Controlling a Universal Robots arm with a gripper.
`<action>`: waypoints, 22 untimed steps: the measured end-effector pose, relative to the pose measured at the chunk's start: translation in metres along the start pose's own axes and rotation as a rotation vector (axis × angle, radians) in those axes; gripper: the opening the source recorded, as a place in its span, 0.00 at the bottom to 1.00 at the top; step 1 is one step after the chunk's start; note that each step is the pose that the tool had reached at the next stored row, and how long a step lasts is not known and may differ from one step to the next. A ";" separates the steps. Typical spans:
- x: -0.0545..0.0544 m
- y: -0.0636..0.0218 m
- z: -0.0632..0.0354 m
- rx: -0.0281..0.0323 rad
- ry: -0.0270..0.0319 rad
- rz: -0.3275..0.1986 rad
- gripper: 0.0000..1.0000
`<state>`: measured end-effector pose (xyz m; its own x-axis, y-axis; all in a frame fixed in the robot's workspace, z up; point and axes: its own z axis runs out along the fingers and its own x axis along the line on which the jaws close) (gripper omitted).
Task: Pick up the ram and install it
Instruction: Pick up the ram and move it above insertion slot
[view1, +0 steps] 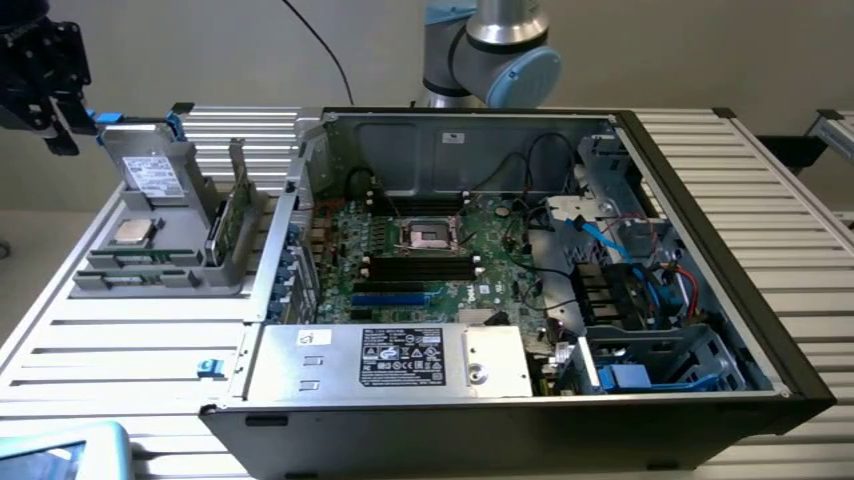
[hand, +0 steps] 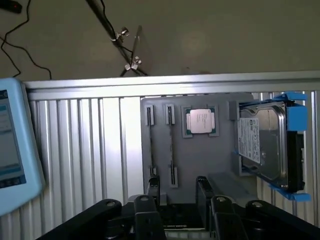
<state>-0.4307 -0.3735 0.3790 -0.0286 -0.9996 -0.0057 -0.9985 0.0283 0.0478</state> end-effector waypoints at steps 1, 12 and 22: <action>0.000 0.0000 0.0011 0.0001 0.0024 -0.008 0.43; 0.001 -0.0025 0.0148 0.0011 0.0213 -0.014 0.43; 0.010 -0.0058 0.0260 0.0006 0.0230 -0.015 0.43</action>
<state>-0.4264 -0.3831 0.3527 -0.0127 -0.9998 0.0165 -0.9988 0.0135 0.0473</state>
